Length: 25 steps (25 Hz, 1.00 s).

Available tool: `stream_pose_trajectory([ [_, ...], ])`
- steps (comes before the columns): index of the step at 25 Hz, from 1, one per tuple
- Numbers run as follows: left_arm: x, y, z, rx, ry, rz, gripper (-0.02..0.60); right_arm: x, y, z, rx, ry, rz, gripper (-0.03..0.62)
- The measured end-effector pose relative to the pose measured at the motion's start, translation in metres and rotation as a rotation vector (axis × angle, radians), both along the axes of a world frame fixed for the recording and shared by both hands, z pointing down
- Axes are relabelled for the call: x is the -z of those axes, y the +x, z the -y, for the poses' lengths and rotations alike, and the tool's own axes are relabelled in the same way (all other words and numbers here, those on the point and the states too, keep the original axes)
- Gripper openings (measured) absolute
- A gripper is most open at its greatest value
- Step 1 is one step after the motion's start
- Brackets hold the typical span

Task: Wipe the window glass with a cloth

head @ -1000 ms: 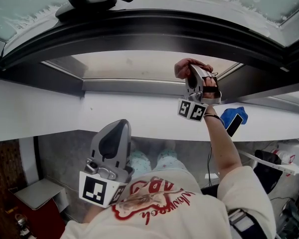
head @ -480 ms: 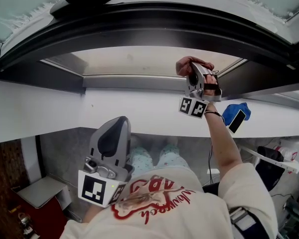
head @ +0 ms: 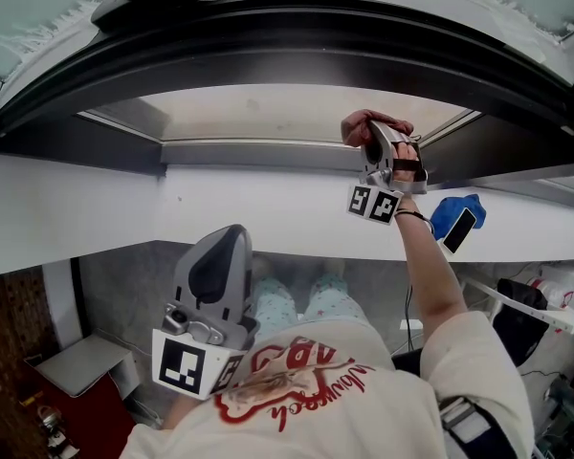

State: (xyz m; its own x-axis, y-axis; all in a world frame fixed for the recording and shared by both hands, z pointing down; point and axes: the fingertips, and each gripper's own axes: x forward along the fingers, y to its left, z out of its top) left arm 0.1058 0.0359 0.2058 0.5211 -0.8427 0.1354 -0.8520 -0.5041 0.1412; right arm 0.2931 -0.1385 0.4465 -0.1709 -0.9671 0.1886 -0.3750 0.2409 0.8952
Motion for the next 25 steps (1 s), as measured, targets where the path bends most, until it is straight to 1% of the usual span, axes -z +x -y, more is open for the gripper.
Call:
stream_pose_trajectory([
  [8,-0.001,-0.002,0.003,0.012,-0.004,0.0,0.021,-0.017,0.0,-0.001,-0.006,-0.031,0.006,0.077],
  [18,-0.014,0.002,0.006,0.0,-0.041,0.002,0.021,-0.033,0.0,0.0,-0.008,-0.06,0.006,0.077],
  [25,-0.012,0.003,0.009,0.006,-0.039,0.01,0.021,-0.041,0.0,-0.001,0.0,-0.075,0.01,0.077],
])
